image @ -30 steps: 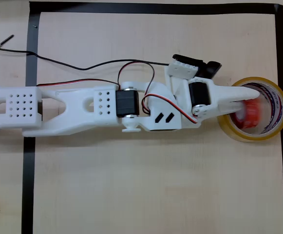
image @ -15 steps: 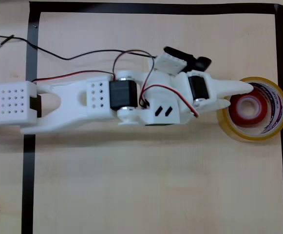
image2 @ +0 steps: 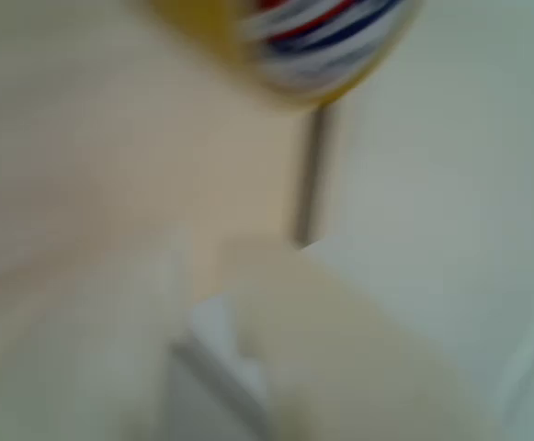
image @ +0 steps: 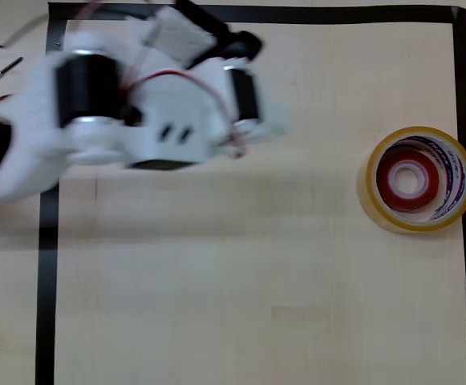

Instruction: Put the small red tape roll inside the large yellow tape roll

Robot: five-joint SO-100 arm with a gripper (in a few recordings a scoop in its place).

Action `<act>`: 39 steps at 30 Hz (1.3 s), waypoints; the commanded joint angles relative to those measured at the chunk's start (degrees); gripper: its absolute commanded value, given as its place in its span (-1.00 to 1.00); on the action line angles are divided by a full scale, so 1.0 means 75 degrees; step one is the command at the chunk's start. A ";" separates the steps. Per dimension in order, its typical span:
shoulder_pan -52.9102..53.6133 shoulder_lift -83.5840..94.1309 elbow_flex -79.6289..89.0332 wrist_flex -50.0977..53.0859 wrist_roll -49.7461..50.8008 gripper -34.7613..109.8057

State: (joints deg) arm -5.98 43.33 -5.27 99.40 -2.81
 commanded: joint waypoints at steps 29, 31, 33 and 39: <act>0.0926 1.9687 2.3824 -0.4535 0.0457 -0.52; 0.1113 1.9687 2.3836 -0.4406 0.0457 -0.52; 0.1195 1.9687 2.3813 -0.4324 0.0445 -0.52; 0.1266 1.9687 2.3777 -0.4184 0.0445 -0.52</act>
State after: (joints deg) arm 2.90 189.40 173.94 67.76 0.79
